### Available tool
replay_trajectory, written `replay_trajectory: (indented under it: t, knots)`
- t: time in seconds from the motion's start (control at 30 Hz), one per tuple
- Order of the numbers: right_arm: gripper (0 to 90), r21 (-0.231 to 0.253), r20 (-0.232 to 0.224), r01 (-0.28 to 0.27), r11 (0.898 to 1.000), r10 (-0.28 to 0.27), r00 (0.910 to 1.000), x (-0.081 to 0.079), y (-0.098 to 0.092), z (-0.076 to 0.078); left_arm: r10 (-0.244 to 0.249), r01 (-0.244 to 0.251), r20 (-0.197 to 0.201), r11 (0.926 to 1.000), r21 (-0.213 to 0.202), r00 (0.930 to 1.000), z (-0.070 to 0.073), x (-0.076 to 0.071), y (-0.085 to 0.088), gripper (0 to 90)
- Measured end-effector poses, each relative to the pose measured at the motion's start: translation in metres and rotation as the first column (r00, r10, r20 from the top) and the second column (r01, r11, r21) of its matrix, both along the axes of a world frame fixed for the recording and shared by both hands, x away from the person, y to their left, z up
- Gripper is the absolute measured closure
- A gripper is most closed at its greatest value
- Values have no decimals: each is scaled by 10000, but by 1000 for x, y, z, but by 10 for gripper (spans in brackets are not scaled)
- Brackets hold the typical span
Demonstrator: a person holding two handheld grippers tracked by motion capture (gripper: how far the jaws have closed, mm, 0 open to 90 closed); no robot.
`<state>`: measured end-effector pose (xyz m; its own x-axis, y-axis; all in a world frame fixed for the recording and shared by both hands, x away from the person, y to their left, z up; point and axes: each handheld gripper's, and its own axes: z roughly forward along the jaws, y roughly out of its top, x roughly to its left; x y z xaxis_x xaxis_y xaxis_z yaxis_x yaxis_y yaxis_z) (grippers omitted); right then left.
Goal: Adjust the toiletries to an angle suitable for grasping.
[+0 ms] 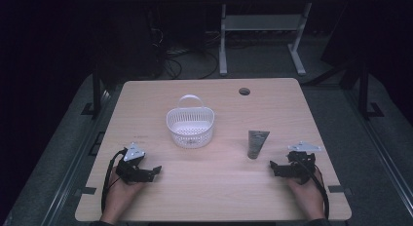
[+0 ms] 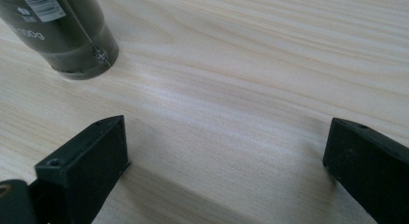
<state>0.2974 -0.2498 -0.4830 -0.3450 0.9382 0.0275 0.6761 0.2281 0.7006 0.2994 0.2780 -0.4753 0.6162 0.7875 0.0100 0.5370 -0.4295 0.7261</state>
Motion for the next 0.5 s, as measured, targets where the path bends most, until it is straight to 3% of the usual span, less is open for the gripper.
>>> replay_trajectory:
  t: [0.43, 0.5]
  knots:
    - [19, 8, -2, -190, 9998, 190, 9998, -1, -2, 0, -40, 40, 8, 10000, 2, 10000, 0, 1, 0, 131]
    - [80, -42, -108, -234, 9997, 234, 9997, -1, -3, 3, -24, 24, 8, 10000, -11, 10000, 0, 1, 0, 131]
